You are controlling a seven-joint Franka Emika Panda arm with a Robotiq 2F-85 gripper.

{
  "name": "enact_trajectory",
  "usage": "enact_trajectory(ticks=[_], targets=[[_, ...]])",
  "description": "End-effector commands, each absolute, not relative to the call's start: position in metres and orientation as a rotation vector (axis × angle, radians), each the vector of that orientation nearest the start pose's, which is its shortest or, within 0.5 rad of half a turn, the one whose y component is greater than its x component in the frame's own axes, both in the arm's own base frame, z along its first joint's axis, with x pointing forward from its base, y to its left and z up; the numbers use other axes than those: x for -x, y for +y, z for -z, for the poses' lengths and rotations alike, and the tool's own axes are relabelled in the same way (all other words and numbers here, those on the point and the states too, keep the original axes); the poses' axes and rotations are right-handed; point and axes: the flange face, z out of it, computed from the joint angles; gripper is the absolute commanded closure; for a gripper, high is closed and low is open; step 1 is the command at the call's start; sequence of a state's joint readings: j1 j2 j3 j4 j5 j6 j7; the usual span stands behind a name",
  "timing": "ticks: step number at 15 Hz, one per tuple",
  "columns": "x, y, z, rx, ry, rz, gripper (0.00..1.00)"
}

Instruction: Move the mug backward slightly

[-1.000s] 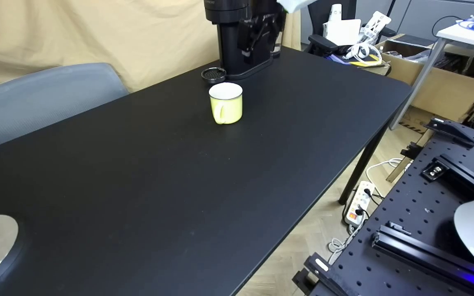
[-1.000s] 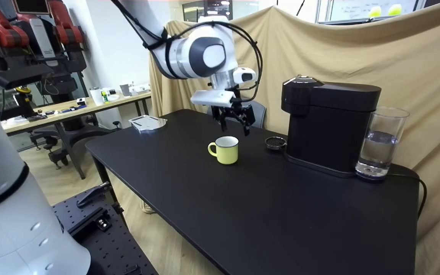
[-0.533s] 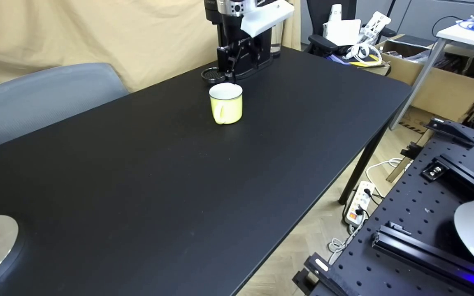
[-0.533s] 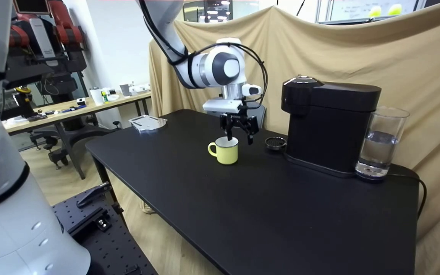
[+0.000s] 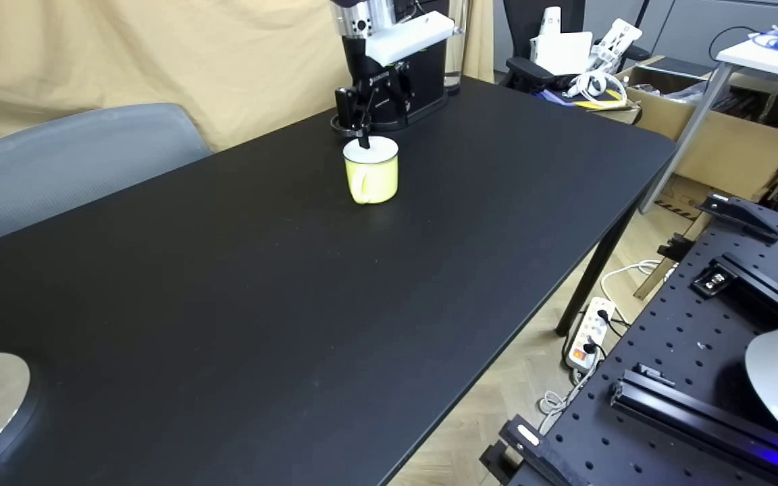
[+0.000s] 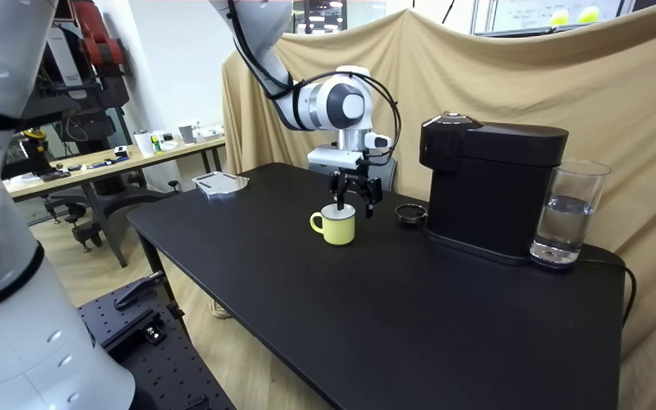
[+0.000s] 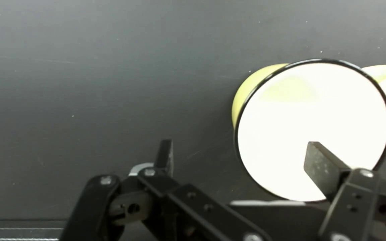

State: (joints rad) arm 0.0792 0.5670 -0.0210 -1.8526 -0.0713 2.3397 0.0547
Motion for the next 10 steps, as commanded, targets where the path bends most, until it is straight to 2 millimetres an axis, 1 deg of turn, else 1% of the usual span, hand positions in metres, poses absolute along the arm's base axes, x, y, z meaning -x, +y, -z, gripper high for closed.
enact_trajectory(ticks=[1,2,3,4,9,10], targets=[[-0.6417,0.0394,-0.2014,3.171,-0.065,-0.158,0.25],[-0.6415,0.0408,-0.2008,3.168,-0.068,-0.157,0.26],[-0.6413,0.0421,-0.2017,3.164,-0.071,-0.154,0.32],[-0.6413,0.0429,-0.2020,3.160,-0.070,-0.153,0.40],[-0.6387,0.0398,-0.1990,3.141,-0.046,-0.168,0.73],[-0.6379,0.0385,-0.1984,3.136,-0.041,-0.170,0.81]])
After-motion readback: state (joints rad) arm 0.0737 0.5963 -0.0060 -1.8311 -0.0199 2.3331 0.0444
